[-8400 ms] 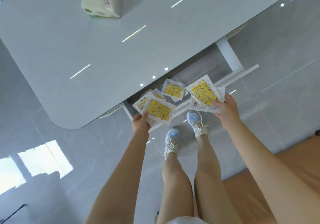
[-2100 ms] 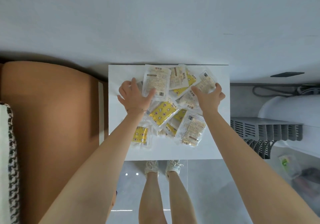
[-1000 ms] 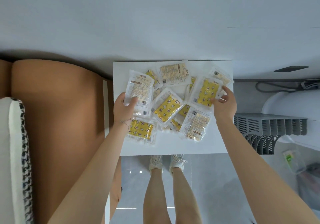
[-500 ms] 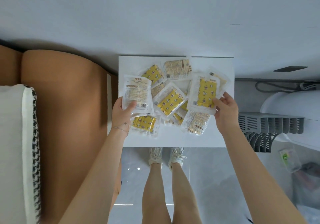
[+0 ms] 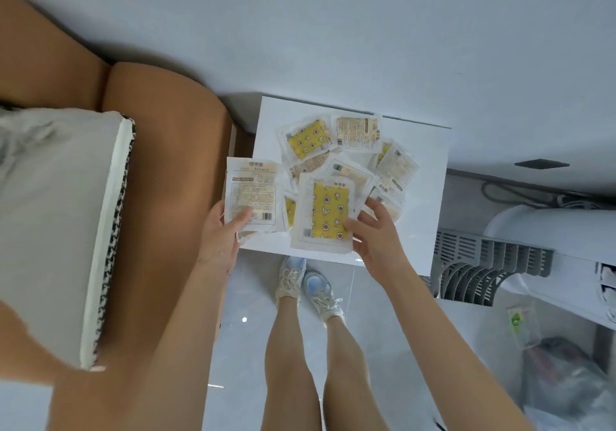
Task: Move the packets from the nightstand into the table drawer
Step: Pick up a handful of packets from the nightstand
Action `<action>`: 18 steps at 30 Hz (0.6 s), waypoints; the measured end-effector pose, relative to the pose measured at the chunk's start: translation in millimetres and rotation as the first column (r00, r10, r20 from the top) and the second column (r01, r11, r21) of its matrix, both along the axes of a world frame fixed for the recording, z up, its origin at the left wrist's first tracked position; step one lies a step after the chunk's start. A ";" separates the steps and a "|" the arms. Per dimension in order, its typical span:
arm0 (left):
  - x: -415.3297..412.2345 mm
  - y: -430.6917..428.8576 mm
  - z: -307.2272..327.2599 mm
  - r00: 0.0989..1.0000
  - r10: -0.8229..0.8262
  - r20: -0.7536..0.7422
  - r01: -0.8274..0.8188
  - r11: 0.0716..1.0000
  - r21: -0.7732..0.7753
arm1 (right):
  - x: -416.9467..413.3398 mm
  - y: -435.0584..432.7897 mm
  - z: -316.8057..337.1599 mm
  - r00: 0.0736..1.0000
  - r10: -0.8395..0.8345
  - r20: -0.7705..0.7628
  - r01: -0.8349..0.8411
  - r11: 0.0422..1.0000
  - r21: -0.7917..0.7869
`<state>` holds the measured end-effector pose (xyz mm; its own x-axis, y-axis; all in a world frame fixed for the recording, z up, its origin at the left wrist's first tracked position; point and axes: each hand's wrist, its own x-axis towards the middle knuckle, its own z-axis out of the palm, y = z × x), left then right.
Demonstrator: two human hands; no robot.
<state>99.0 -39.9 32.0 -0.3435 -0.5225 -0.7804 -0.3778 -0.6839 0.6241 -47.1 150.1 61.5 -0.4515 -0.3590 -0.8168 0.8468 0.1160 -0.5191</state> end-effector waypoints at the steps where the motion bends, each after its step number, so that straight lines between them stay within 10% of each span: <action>1: 8.1 3.7 6.2 0.999 0.032 -0.007 -0.032 0.999 0.003 | 3.1 -0.7 5.4 0.999 0.042 -0.022 -0.042 0.999 -0.001; 18: 181.4 79.3 89.9 0.870 0.484 -0.093 -0.482 0.875 0.049 | 93.2 -25.7 91.3 0.761 0.591 -0.268 -0.573 0.806 0.150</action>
